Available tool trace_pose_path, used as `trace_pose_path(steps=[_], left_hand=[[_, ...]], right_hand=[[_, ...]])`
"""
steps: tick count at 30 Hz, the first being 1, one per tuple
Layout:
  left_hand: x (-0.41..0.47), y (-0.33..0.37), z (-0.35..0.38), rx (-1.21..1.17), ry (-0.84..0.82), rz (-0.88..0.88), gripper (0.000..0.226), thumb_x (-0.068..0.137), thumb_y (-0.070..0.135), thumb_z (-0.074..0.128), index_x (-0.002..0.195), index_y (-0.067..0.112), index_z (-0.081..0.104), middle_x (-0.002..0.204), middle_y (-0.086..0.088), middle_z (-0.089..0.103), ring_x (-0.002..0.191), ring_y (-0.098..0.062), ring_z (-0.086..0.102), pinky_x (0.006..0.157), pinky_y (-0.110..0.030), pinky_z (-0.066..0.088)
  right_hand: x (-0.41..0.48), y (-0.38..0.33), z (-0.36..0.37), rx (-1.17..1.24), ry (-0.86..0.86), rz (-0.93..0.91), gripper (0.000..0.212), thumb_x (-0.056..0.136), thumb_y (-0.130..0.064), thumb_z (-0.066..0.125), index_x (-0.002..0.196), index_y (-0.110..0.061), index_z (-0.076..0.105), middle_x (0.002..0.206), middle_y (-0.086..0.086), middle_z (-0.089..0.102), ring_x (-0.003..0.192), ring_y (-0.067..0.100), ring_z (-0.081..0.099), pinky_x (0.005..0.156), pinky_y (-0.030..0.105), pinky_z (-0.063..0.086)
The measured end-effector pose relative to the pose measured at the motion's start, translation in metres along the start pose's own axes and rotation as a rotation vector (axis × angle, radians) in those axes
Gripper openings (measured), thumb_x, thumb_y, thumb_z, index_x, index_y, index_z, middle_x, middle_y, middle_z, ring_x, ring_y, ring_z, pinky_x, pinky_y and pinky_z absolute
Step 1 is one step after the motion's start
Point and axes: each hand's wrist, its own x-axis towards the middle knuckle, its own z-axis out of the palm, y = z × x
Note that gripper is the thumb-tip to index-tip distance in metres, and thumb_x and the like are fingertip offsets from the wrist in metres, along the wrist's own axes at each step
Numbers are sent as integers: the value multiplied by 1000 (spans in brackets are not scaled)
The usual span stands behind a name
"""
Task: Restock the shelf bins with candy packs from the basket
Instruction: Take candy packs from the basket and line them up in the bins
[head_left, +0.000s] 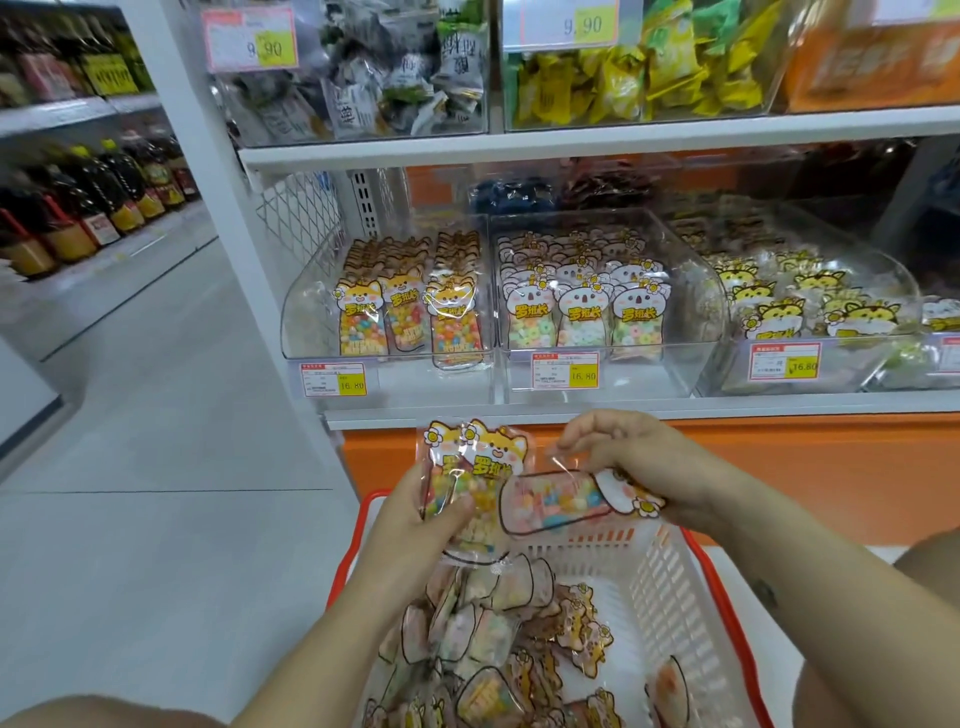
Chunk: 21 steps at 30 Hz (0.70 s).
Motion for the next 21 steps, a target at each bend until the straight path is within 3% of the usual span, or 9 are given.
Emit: trace_pose_path(steps=[3,6,8,11,13,15,16,18,21], left_hand=[[2,3,-6,10,-7,50,44,96,16,66,132,37,54,120,19,69,110,3,64,93,-24,51],[2,7,-18,36,25,95,44,96,14,65,135,32,54,121,20,69,113,1,63,96,-25,50],[2,8,-24,95,49,144,46,96,15,65,138,31,53,121,23,68,114,4,62,96,-23,50],[0,9,-23,199,33,210,52,96,19,65,144,30,48,124,27,65,117,6,59,99,-23,48],[-2,9,-19,194,-9,213,48,96,19,65,141,31,50,123,29,65,117,7,59,99,-23,47],[-3,7,-14,116,-47,177,44,95,29,67,136,33,52,124,25,66,118,2,60,102,-30,48],[-4,5,-11,59,-58,144,49,91,40,69,136,32,52,125,21,67,119,-2,61,103,-34,48],[-4,-1,-5,-97,-62,29,59,86,51,72,137,29,53,126,11,69,120,-12,64,104,-44,49],[-5,-9,7,-291,-55,-105,38,86,49,71,121,37,64,121,-3,72,113,-28,69,101,-58,49]], right_hand=[[-1,-3,3,98,-61,58,27,89,11,49,95,-10,65,114,7,73,101,28,66,81,40,51],[1,-3,1,-10,-37,35,31,86,13,46,95,-11,64,113,1,74,108,21,64,93,44,43],[3,-2,5,-12,4,37,29,86,12,46,90,-11,63,103,5,76,90,17,65,85,42,41],[5,-1,21,254,-22,133,21,89,7,52,79,-8,63,80,12,71,64,19,67,64,34,56],[3,-4,32,478,-105,187,10,88,-14,63,83,-8,70,88,17,74,72,26,74,64,31,61],[5,-3,37,621,-123,180,28,81,-22,69,102,-4,71,107,20,71,87,32,74,69,32,62],[8,0,40,647,-92,160,30,80,-16,70,106,-1,69,109,20,70,90,31,74,71,31,62],[12,5,47,637,34,124,14,84,2,67,97,6,64,98,19,71,84,25,74,69,26,61],[17,10,57,438,271,65,10,86,0,71,85,0,61,69,7,70,63,15,69,56,24,55]])
